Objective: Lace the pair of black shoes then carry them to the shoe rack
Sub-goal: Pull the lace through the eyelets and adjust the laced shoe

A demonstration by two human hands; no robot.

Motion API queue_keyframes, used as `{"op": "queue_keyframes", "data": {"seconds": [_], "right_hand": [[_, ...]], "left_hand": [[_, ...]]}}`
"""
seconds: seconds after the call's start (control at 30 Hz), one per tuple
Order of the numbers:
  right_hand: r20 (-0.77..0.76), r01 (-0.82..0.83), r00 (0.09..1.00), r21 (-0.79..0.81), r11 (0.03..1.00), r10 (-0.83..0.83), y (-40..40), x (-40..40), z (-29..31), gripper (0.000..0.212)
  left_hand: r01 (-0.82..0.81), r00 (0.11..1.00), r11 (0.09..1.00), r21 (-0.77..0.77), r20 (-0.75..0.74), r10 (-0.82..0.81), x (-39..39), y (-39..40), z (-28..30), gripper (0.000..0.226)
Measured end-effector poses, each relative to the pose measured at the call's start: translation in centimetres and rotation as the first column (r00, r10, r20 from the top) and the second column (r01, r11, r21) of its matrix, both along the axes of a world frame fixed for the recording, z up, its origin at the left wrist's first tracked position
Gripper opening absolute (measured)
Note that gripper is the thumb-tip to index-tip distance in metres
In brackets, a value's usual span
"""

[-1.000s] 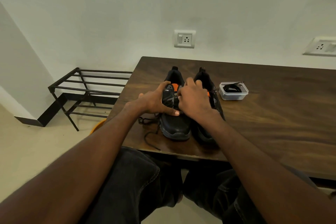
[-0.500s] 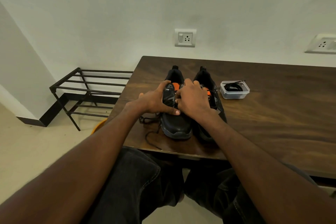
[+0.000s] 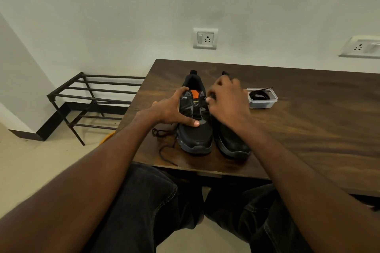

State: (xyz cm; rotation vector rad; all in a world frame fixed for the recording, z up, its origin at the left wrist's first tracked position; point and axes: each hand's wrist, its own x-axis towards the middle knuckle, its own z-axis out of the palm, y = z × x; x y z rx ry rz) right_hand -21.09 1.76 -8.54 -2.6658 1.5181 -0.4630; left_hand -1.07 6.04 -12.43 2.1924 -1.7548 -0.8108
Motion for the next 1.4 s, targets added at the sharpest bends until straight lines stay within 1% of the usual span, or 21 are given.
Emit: {"op": "queue_keyframes", "data": {"seconds": [0.1,0.17,0.23,0.3,0.37,0.43,0.5,0.57,0.67,0.73,0.83,0.87,0.97,1.0,1.13,1.2,1.27,1.3,1.33,1.37,1.4], "right_hand": [[-0.084,-0.053,0.995,0.028,0.998,0.055,0.7,2.4,-1.0,0.026],[-0.102,-0.025,0.994,0.022,0.999,0.027,1.1,3.1,-1.3,0.016],[-0.096,0.038,0.995,-0.003,0.999,-0.039,1.0,2.9,-0.9,0.010],[-0.069,0.142,0.987,-0.027,0.989,-0.144,0.5,1.8,0.4,0.012],[-0.034,0.246,0.968,-0.066,0.967,-0.249,0.0,0.1,1.6,0.019],[-0.050,0.282,0.957,-0.044,0.958,-0.284,-0.2,-1.1,2.1,0.024],[-0.139,0.265,0.956,0.035,0.964,-0.258,0.1,-1.3,1.9,0.029],[-0.191,0.207,0.964,0.090,0.974,-0.187,0.1,-0.8,1.2,0.035],[-0.200,0.049,0.979,0.074,0.996,-0.033,0.2,0.9,0.2,0.039],[-0.178,-0.003,0.984,0.074,0.997,0.016,0.6,2.0,-0.4,0.034],[-0.168,0.013,0.986,0.057,0.998,-0.003,0.8,2.9,-1.2,0.023],[-0.143,0.031,0.989,0.065,0.997,-0.021,0.7,2.9,-1.3,0.021],[0.004,0.090,0.996,0.165,0.982,-0.092,0.2,2.3,-1.3,0.019],[0.029,0.102,0.994,0.191,0.976,-0.109,-0.1,2.1,-1.2,0.019],[0.027,0.049,0.998,0.280,0.959,-0.059,-0.8,1.2,-0.6,0.013],[0.058,0.020,0.998,0.293,0.956,-0.039,-0.9,0.9,-0.1,0.010],[0.091,-0.022,0.996,0.321,0.947,-0.007,-1.0,0.1,0.9,0.006],[0.097,-0.063,0.995,0.347,0.936,0.031,-1.1,-0.7,1.5,0.007],[0.096,-0.114,0.992,0.383,0.917,0.083,-1.0,-1.6,2.1,0.010],[0.091,-0.163,0.986,0.424,0.891,0.136,-0.9,-2.4,2.5,0.014],[0.081,-0.192,0.981,0.463,0.865,0.174,-0.6,-3.3,2.9,0.020]], "left_hand": [[-0.008,1.000,1.000,-0.013,0.002,0.009,-0.1,0.2,0.0,0.144],[-0.017,1.000,1.000,-0.021,0.006,0.017,-0.1,0.3,0.0,0.141],[-0.019,1.000,1.000,-0.019,0.006,0.019,-0.2,0.3,0.0,0.141],[-0.025,1.000,1.000,-0.015,0.006,0.025,-0.2,0.4,0.3,0.143],[-0.029,1.000,1.000,-0.012,0.005,0.029,-0.3,0.4,0.6,0.145],[-0.032,0.999,0.999,-0.010,0.003,0.032,-0.4,0.6,0.9,0.145],[-0.036,0.999,0.999,-0.008,-0.003,0.036,-0.5,0.6,0.9,0.146],[-0.039,0.999,0.999,-0.007,-0.018,0.039,-0.5,0.6,0.8,0.149],[-0.039,0.998,0.999,-0.005,-0.039,0.039,-0.5,0.4,0.6,0.153],[-0.038,0.998,0.999,-0.008,-0.055,0.037,-0.4,0.4,0.5,0.156],[-0.042,0.997,0.999,-0.016,-0.072,0.040,-0.3,0.2,0.2,0.157],[-0.042,0.997,0.999,-0.018,-0.072,0.040,-0.2,0.2,0.1,0.156],[-0.036,0.997,0.999,-0.025,-0.062,0.034,-0.3,0.2,0.2,0.153],[-0.035,0.998,0.999,-0.027,-0.053,0.034,-0.4,0.2,0.3,0.153],[-0.029,0.998,0.999,-0.033,-0.053,0.028,-0.5,0.6,0.5,0.153],[-0.017,1.000,0.998,-0.068,-0.003,0.016,-0.7,0.8,0.5,0.144],[0.007,0.993,0.985,-0.172,0.117,0.013,-0.9,0.9,0.7,0.124],[0.029,0.987,0.971,-0.239,0.158,0.010,-1.0,1.1,1.0,0.105],[0.047,0.986,0.951,-0.306,0.164,0.004,-1.2,1.3,1.3,0.078],[0.062,0.990,0.933,-0.355,0.140,-0.012,-1.4,1.5,1.6,0.050],[0.080,0.993,0.922,-0.379,0.111,-0.040,-1.8,1.9,2.0,0.028]]}}
